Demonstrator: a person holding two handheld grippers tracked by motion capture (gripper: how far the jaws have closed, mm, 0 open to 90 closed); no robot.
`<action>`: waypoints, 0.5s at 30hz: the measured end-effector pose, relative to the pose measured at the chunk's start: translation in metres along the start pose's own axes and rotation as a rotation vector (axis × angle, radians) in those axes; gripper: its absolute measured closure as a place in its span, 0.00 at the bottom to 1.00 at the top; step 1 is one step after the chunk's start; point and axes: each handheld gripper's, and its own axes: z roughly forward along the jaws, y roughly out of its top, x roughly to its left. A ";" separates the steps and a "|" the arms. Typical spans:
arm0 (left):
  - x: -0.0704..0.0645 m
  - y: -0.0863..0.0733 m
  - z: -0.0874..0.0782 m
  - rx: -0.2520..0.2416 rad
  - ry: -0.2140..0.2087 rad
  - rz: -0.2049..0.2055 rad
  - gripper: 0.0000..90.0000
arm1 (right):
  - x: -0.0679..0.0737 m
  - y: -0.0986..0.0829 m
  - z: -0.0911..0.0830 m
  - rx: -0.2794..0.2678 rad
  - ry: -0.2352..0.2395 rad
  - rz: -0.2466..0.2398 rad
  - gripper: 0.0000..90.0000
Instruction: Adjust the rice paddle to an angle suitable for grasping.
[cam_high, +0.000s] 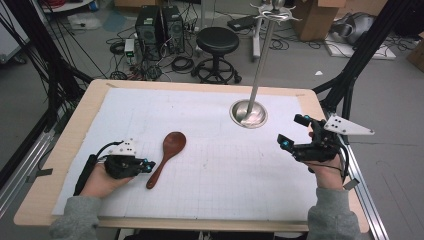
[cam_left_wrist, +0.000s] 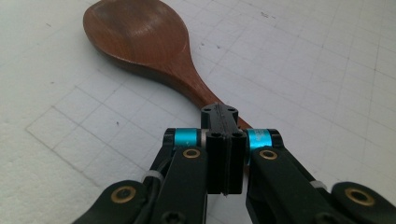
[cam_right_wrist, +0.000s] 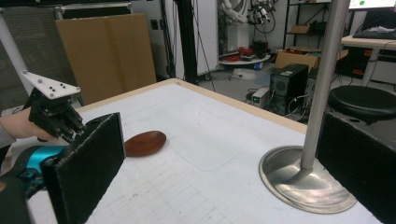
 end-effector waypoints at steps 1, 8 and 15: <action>0.000 0.000 0.000 0.003 -0.002 0.000 1.00 | 0.000 0.000 0.000 0.002 0.001 0.003 0.00; -0.003 -0.005 0.005 0.061 -0.008 -0.011 1.00 | -0.001 -0.001 0.001 0.004 0.000 0.005 0.00; -0.009 -0.004 0.011 0.081 -0.034 0.000 1.00 | -0.002 -0.002 0.001 0.002 0.002 0.008 0.00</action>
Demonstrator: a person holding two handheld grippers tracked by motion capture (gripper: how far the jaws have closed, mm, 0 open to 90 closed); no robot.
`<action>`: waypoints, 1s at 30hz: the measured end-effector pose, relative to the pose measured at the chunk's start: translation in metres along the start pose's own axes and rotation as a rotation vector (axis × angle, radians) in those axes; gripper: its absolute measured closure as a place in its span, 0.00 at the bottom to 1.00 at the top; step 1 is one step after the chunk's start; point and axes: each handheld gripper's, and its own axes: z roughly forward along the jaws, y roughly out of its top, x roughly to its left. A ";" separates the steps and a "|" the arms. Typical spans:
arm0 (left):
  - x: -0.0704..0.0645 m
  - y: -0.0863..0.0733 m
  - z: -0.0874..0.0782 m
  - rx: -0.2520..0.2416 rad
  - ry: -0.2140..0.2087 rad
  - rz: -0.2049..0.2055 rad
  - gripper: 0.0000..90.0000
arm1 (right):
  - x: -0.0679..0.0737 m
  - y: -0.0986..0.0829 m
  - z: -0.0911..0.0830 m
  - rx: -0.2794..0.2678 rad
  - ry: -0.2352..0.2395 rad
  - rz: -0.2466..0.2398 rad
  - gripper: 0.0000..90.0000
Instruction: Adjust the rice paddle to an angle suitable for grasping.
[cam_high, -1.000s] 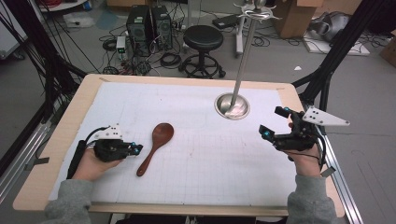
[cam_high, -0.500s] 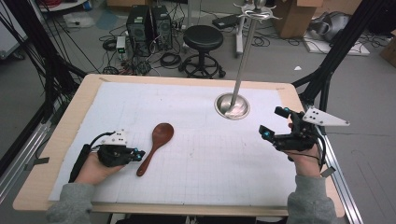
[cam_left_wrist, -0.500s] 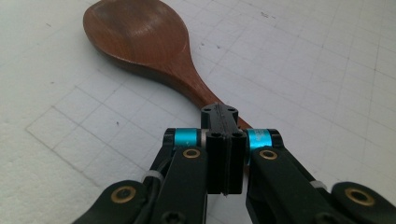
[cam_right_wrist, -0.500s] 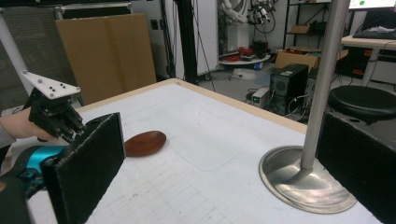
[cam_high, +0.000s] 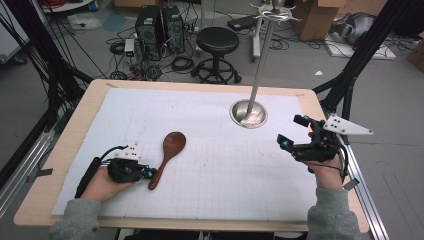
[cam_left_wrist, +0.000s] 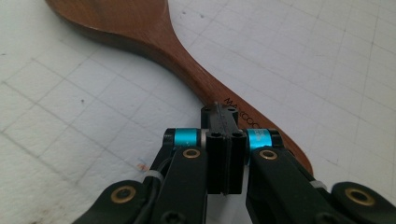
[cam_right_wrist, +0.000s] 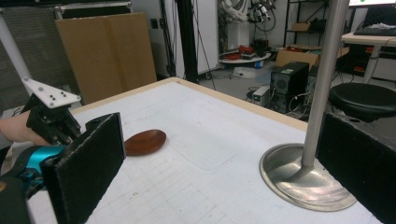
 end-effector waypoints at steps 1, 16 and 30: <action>0.000 0.000 0.001 -0.002 -0.002 0.002 1.00 | 0.000 0.000 0.000 -0.001 -0.001 0.001 0.00; -0.008 0.010 0.013 -0.002 -0.023 -0.019 1.00 | -0.001 -0.001 0.001 0.006 -0.002 0.004 0.00; -0.021 0.023 0.033 -0.018 -0.041 -0.026 1.00 | -0.001 -0.002 0.001 0.013 -0.002 0.008 0.00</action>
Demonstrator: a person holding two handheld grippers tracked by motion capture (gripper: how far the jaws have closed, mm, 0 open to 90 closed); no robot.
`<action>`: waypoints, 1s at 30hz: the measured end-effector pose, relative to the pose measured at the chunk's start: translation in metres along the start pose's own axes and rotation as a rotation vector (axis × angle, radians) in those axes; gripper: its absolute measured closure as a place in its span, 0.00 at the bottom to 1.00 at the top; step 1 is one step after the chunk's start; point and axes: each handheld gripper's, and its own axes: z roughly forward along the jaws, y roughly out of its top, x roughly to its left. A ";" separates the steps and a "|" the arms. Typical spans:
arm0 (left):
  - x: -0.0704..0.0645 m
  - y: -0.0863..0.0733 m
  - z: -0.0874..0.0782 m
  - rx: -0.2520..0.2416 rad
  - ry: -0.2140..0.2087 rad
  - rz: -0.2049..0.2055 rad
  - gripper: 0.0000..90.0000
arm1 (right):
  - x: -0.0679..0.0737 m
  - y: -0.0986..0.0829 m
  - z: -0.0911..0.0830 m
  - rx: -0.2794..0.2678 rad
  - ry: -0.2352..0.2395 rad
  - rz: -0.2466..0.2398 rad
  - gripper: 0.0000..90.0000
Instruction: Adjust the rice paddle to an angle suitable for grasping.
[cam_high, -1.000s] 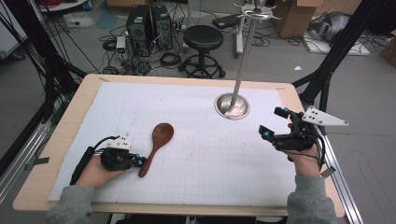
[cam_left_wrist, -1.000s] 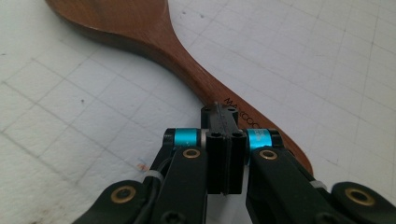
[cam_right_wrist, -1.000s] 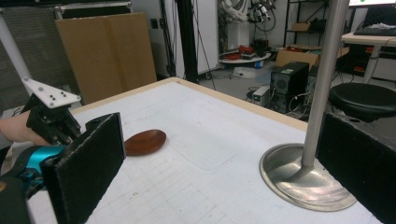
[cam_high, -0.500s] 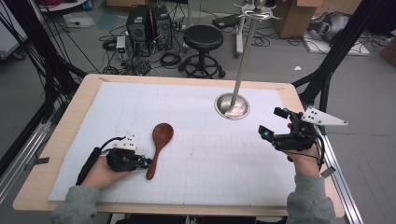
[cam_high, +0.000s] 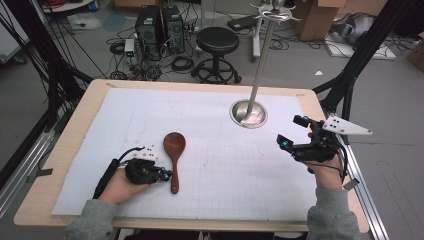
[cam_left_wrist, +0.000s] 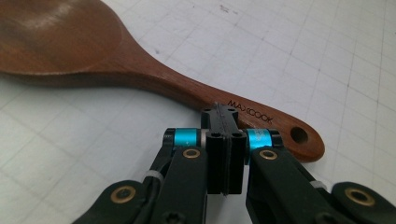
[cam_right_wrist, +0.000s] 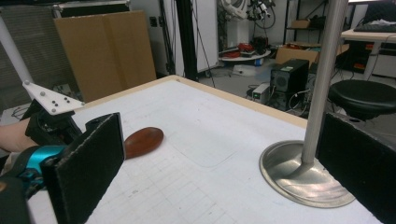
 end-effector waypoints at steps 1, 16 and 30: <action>-0.001 0.001 0.002 -0.007 0.000 -0.006 1.00 | -0.001 0.000 0.000 0.000 -0.001 -0.003 0.00; 0.001 0.024 -0.011 -0.107 0.018 -0.001 1.00 | -0.005 -0.002 0.000 0.006 -0.003 0.015 0.00; 0.023 0.075 0.011 -0.047 0.068 -0.021 1.00 | -0.010 -0.005 -0.001 0.005 0.000 0.024 0.00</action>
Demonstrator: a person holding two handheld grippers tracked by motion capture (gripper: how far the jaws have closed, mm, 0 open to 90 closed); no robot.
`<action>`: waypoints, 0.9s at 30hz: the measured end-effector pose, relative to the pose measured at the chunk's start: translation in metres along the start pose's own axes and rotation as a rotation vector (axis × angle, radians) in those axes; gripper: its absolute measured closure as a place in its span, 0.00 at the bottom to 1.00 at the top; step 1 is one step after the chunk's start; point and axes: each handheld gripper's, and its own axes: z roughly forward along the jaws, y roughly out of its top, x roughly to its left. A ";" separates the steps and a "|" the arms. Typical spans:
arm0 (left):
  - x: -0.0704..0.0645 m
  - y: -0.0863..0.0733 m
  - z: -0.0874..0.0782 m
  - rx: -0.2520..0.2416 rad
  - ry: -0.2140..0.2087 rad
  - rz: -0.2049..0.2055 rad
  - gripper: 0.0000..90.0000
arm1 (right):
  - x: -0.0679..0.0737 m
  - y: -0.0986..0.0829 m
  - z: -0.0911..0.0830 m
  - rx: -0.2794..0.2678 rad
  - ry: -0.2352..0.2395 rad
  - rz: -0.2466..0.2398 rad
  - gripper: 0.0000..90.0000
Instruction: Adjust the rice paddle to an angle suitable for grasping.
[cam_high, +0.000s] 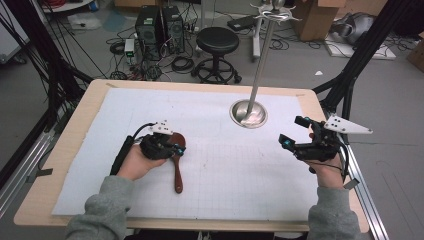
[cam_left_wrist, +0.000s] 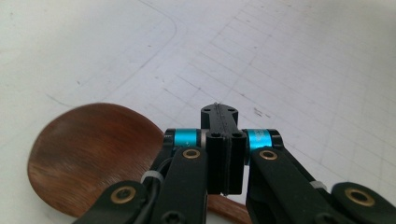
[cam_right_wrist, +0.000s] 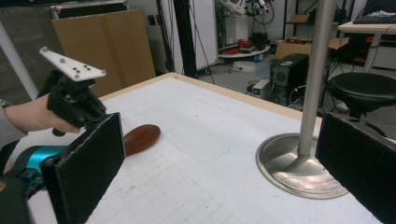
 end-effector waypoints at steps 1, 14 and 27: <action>0.000 0.000 0.000 0.000 0.000 0.000 1.00 | 0.000 0.000 0.000 0.000 0.000 0.000 0.00; 0.022 0.032 0.026 0.074 0.010 0.043 1.00 | -0.001 0.000 -0.003 -0.011 0.006 0.009 0.00; 0.042 0.033 0.056 0.130 0.012 0.005 1.00 | -0.005 -0.003 -0.007 -0.016 0.000 0.023 0.00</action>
